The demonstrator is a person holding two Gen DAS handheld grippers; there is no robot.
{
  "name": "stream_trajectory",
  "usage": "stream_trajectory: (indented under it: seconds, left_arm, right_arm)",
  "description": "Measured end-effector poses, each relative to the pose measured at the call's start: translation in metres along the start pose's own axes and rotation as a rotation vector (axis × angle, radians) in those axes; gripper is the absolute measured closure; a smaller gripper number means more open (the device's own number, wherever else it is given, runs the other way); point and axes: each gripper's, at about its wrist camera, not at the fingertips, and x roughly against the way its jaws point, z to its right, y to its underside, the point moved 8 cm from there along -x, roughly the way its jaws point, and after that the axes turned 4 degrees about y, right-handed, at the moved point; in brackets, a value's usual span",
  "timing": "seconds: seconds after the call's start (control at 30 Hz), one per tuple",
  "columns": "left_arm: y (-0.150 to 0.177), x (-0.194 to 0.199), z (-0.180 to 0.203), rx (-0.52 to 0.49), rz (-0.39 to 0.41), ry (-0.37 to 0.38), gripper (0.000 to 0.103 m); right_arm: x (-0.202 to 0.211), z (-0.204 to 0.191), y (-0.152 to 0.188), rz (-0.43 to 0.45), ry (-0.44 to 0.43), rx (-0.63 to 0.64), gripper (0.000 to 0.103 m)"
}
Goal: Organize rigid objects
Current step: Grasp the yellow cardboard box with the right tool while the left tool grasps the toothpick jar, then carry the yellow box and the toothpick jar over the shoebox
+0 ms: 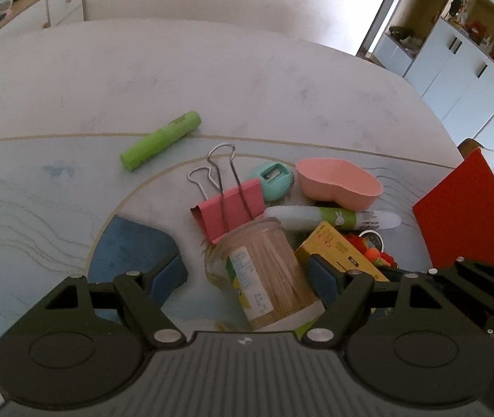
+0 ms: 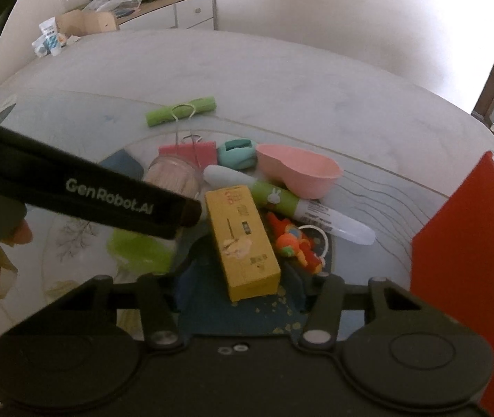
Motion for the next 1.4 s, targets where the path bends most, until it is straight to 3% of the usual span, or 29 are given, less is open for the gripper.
stream_trajectory:
  seconds: [0.3, 0.6, 0.73, 1.4]
  left_arm:
    - [0.011, 0.004, -0.014, -0.024, 0.0, -0.018, 0.025]
    - [0.016, 0.013, -0.012, -0.072, 0.015, 0.023, 0.055]
    - [0.016, 0.017, -0.012, -0.081, 0.028, 0.018, 0.061]
    - [0.016, 0.064, 0.009, -0.057, 0.041, 0.095, 0.061]
  right_arm:
    - [-0.009, -0.012, -0.005, 0.002, -0.018, 0.004, 0.057]
    - [-0.012, -0.019, -0.012, 0.02, 0.003, -0.047, 0.073]
    - [-0.008, -0.02, -0.013, 0.024, 0.013, -0.077, 0.074]
    - [0.075, -0.001, -0.013, 0.144, 0.056, -0.173, 0.075]
